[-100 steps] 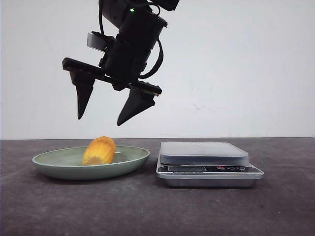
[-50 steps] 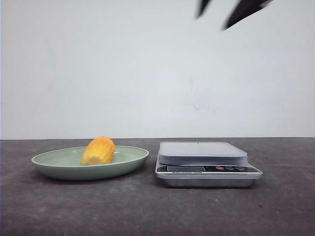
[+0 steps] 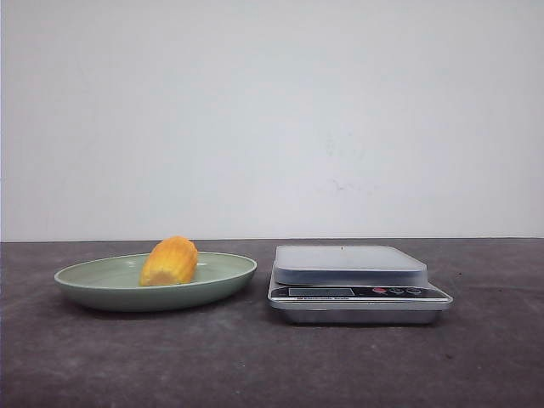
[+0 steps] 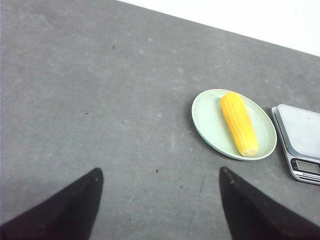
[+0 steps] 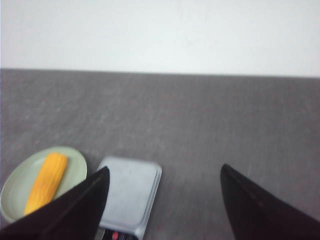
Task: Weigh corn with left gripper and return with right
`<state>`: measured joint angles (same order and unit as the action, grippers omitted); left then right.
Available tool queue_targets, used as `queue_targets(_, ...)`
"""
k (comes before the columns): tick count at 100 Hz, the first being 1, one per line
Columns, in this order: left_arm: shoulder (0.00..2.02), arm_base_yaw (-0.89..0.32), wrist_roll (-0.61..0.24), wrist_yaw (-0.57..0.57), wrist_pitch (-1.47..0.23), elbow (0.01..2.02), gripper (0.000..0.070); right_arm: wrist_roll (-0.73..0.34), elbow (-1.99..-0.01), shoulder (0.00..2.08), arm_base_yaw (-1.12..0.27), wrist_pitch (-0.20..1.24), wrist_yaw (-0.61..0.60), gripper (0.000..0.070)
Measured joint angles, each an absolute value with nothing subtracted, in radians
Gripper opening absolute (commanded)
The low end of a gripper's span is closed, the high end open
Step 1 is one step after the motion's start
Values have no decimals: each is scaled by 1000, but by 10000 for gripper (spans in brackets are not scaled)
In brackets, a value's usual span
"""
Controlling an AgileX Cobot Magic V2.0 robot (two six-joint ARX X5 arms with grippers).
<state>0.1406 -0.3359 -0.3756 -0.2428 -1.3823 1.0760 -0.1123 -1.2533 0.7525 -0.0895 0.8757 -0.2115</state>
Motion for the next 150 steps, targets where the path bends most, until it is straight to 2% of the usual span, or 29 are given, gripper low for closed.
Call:
queue_targets(22,141,-336,-367,-243,-1371,1076,432,-159,-924,370,-89,818,-210,427)
queue_targets(26,141,-336,-366,-243,-1368,1076,431,-168,-894,299,-89,817,-208,399)
queue_targets(30,141,-336,-366,-243,-1363,1076,416,-179,-876,234,-89,816,-206,291)
queue_targets(32,141,-336,-366,-243,-1361,1076,392,-183,-869,207,-89,815,-204,171)
queue_targets(35,141,-336,-365,-243,-1358,1076,318,-190,-862,173,-89,812,-197,7)
queue_targets(36,141,-336,-365,-243,-1357,1076,282,-191,-860,164,-89,812,-192,0)
queue_targets(42,141,-336,-363,-243,-1352,1076,0,-192,-854,131,-89,813,-165,11)
queue_targets(46,141,-336,-361,-243,-1347,1076,16,-191,-852,128,-89,816,-153,11)
queue_targets(150,141,-336,-361,-243,-1320,1076,16,-191,-841,133,-89,810,-150,12)
